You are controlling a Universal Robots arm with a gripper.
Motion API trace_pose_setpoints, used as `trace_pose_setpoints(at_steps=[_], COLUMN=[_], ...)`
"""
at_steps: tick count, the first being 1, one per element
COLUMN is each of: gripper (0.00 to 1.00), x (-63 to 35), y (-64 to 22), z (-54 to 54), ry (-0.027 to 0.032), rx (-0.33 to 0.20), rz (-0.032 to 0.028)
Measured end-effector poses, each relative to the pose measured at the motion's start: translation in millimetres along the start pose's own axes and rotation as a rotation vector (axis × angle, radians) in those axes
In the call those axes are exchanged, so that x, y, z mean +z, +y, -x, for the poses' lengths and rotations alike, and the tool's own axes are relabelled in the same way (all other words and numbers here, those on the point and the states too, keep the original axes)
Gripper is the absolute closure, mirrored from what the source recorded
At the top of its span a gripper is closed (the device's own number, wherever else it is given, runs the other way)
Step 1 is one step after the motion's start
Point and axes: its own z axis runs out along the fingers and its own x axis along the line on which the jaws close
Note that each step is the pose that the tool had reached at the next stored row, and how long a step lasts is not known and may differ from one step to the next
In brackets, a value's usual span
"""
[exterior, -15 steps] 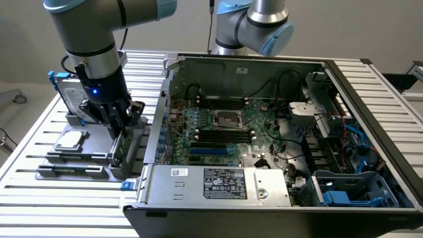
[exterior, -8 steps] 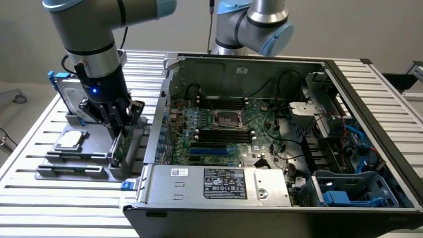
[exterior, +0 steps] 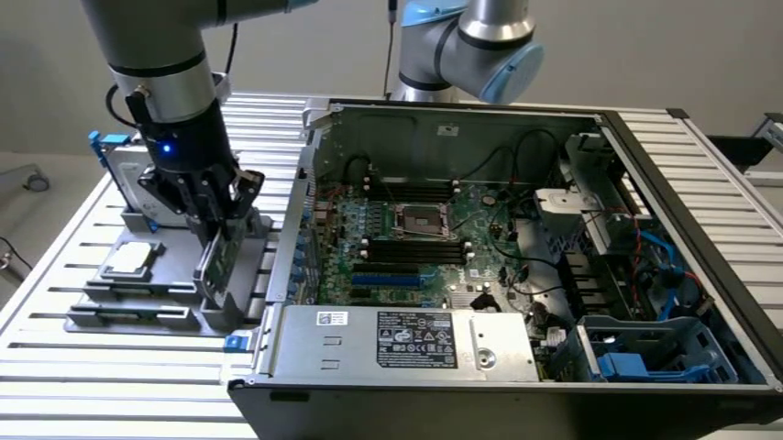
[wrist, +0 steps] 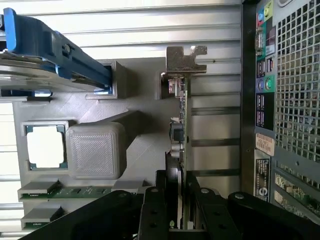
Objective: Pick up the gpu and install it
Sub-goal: 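Pick up the gpu and move the gpu toward the slot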
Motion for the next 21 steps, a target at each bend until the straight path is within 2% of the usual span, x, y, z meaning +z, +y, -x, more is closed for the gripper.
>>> trace_pose_setpoints(at_steps=[8,16,19,21], gripper=[0.73,0.73,0.73,0.73], x=[-27.1,-63.2,-77.2,-86.3], y=[-0.4,-1.1,-1.1,-0.9], z=[-0.3,0.3,5.3,13.0], ry=[0.0002,0.0003,0.0001,0.0005], rx=[0.000,0.000,0.000,0.000], rz=[0.0056,0.0058,0.0058,0.0058])
